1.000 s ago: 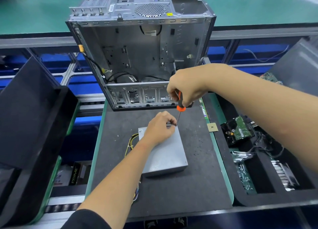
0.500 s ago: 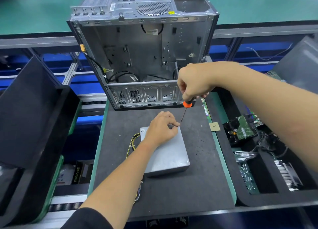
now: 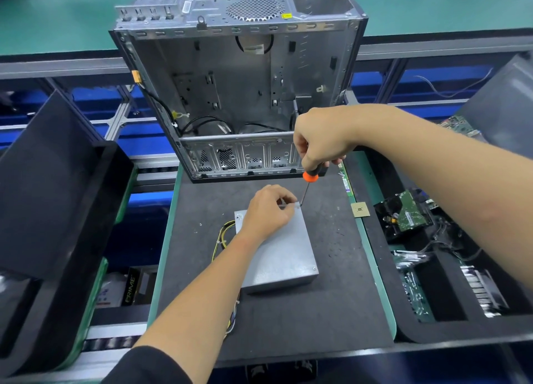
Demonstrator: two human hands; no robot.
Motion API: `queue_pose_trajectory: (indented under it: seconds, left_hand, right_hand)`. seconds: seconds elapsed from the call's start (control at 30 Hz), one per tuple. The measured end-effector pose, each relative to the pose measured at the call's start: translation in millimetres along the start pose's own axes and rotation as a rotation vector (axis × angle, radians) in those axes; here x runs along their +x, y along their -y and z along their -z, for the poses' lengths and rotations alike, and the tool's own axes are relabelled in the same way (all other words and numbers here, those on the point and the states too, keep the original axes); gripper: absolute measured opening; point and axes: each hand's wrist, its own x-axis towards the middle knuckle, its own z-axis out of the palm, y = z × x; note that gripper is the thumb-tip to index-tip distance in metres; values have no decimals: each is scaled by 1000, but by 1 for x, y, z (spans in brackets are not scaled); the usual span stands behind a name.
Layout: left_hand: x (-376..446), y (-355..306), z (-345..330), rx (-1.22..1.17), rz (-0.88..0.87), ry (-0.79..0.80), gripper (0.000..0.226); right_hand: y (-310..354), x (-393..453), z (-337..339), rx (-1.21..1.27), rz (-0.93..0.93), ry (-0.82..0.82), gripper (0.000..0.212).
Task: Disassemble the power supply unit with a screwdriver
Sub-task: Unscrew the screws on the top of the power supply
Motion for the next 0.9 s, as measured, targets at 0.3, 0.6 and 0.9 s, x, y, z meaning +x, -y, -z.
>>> queue_pose_trajectory:
  seconds: [0.3, 0.6, 0.9]
  left_hand:
    - [4, 4, -1, 108, -43, 67, 8]
    - [7, 6, -4, 99, -21, 73, 16]
    - [8, 8, -3, 85, -9, 83, 17]
  right_hand:
    - [1, 1, 0, 31, -13, -6, 11]
    - [8, 3, 1, 45, -36, -20, 16]
    - [7, 3, 3, 87, -86, -17, 16]
